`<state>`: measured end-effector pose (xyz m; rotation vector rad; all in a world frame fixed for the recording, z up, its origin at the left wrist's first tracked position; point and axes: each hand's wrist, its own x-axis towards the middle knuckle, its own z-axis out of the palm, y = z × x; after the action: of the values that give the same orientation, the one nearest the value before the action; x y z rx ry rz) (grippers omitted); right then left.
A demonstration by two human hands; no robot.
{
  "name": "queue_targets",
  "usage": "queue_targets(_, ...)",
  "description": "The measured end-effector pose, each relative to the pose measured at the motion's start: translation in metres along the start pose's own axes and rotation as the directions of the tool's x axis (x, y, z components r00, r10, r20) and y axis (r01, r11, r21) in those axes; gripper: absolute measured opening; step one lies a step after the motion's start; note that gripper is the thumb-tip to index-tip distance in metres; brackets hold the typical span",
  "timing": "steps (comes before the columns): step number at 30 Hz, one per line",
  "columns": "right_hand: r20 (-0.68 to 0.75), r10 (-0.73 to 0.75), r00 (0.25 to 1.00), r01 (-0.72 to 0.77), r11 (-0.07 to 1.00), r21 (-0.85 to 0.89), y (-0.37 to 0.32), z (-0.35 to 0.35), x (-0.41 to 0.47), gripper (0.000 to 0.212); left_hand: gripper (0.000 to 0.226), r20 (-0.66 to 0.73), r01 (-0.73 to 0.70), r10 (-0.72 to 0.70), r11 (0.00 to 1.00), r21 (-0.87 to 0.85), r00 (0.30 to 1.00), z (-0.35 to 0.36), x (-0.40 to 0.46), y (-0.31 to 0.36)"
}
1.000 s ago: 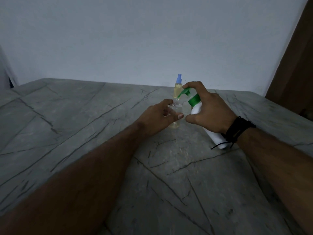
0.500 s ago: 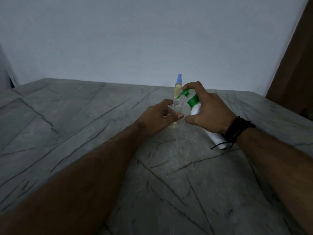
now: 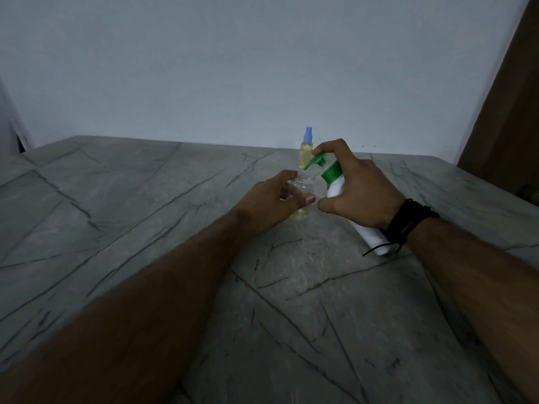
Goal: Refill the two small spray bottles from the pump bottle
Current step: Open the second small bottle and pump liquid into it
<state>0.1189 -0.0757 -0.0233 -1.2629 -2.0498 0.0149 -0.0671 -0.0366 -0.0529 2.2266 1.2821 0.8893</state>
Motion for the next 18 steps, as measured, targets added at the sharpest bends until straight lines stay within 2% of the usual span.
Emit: queue_targets(18, -0.001, 0.010, 1.000, -0.010, 1.000, -0.001, 0.0008, -0.0002, -0.0002, 0.076, 0.060, -0.009, -0.003, 0.003, 1.000, -0.017, 1.000, 0.0002, 0.0001, -0.0029)
